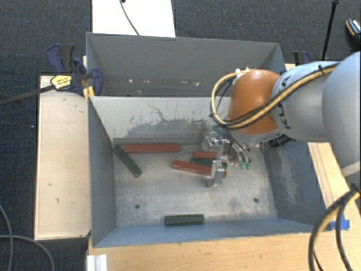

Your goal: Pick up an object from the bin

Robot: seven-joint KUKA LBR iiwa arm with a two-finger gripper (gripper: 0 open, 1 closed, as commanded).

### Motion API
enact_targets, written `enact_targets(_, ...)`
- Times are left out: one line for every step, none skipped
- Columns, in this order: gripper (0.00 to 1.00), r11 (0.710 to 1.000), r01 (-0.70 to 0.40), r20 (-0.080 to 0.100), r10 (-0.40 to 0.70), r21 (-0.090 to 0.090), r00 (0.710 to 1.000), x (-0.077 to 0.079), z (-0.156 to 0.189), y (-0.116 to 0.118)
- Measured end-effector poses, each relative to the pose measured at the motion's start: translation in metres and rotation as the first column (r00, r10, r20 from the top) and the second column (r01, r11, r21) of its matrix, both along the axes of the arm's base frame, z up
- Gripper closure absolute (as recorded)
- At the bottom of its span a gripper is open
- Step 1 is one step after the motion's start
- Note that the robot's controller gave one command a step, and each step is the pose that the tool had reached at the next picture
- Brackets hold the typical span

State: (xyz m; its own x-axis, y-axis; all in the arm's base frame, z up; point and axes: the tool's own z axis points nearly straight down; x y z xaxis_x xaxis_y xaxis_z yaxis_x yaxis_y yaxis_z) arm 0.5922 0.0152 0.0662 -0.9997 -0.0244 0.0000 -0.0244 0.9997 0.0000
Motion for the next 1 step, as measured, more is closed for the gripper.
enact_targets(1.0, 1.0, 0.002, 0.002, -0.002, 0.001, 1.0, 0.0006, 0.005, 0.0003)
